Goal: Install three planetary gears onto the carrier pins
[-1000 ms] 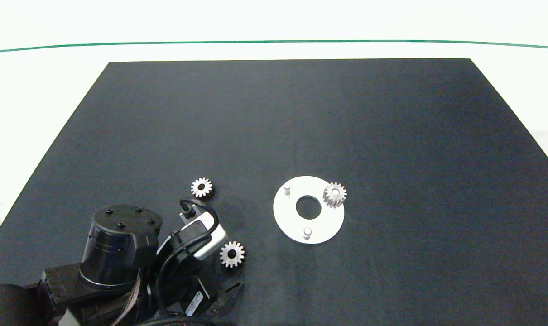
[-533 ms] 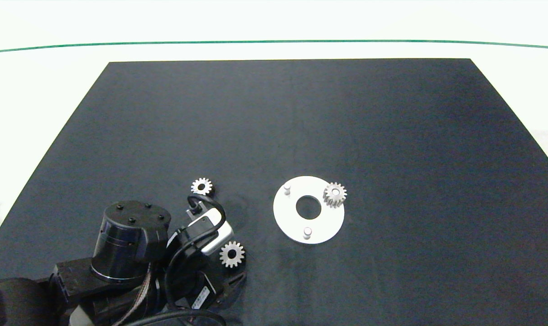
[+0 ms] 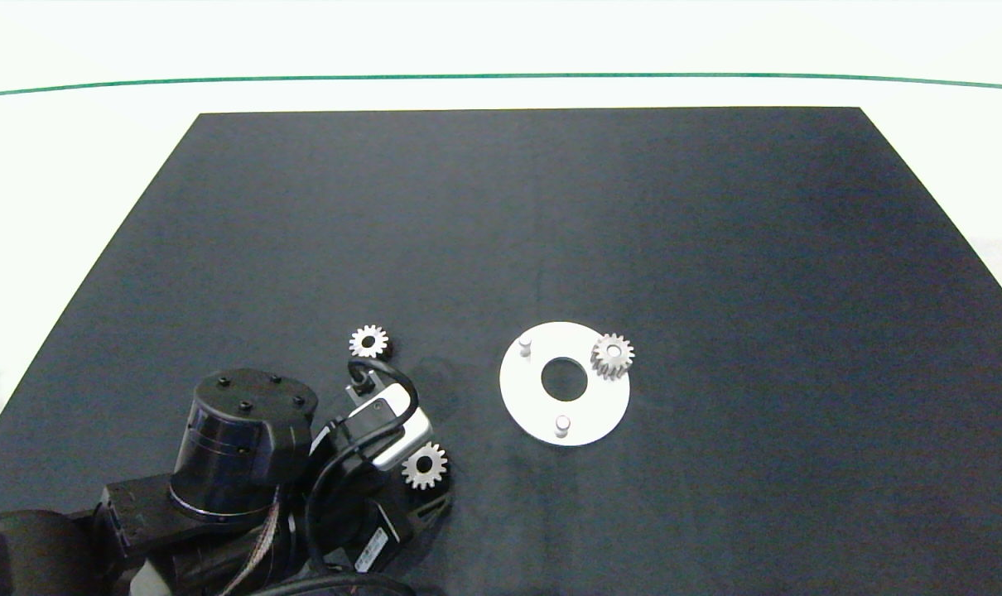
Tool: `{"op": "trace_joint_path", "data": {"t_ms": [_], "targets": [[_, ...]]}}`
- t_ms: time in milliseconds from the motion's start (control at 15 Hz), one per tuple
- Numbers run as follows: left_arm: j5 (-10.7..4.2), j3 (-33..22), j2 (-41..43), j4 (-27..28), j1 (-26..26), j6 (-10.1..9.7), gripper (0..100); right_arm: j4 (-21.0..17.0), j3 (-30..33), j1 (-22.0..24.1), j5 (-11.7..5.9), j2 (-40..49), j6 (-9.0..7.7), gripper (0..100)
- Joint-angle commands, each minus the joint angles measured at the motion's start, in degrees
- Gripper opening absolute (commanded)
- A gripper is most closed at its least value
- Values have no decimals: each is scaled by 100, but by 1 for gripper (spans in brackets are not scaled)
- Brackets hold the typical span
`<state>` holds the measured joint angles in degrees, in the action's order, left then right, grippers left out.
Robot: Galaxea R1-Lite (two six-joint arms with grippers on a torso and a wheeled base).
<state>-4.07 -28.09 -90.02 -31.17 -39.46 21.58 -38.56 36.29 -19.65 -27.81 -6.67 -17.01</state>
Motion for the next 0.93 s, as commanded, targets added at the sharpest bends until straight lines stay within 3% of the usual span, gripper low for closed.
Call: {"op": "trace_joint_path", "data": {"t_ms": [67, 933], "targets": [[-6, -13, -16, -21, -27, 4, 64, -20, 1, -4, -14, -28, -13, 100], [-6, -30, -139, -100, -18, 13, 39, -29, 80, 5, -14, -28, -13, 100]]}}
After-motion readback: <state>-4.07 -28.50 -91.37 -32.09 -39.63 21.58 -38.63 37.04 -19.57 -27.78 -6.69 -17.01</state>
